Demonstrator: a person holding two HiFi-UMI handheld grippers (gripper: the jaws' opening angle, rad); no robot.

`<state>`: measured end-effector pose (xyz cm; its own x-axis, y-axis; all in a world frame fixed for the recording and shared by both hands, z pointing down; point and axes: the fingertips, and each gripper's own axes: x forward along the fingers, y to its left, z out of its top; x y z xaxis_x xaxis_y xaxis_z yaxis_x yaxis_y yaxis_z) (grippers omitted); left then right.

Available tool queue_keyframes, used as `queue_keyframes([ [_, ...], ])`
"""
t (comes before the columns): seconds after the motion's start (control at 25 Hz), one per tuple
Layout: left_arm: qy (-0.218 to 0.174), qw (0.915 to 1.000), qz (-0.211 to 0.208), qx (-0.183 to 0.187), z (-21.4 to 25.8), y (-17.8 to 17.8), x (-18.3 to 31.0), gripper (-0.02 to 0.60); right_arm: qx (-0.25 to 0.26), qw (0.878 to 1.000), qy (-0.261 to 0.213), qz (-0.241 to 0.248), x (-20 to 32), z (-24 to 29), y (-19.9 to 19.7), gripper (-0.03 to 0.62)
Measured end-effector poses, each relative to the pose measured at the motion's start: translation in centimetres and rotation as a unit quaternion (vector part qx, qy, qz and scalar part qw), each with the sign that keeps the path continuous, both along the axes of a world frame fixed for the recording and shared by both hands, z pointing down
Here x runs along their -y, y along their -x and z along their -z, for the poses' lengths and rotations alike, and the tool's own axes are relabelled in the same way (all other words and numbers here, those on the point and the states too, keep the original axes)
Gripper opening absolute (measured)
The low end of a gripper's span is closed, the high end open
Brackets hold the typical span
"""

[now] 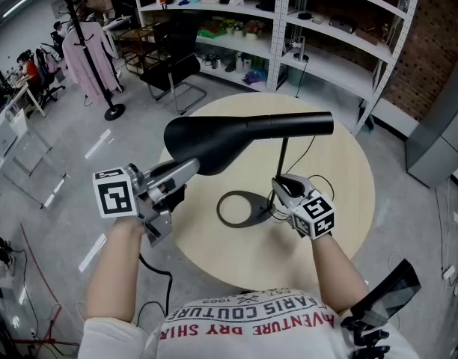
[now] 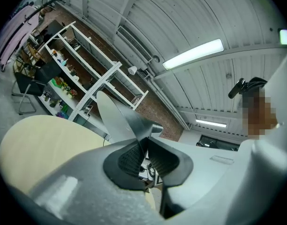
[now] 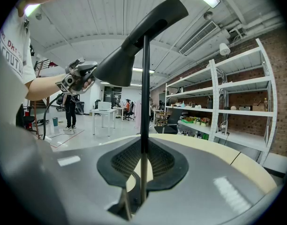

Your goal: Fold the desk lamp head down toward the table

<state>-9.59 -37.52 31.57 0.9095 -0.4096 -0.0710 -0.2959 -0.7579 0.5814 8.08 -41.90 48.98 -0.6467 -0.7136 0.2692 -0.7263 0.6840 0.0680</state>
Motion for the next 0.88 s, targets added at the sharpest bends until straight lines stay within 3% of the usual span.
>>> queue_keyframes([
  [0.88,0.020,0.9985,-0.021,-0.047,-2.9,-1.0,-0.5,0.032,-0.009,1.000,0.012,0.005,-0.4,-2.0,-0.3,0.041],
])
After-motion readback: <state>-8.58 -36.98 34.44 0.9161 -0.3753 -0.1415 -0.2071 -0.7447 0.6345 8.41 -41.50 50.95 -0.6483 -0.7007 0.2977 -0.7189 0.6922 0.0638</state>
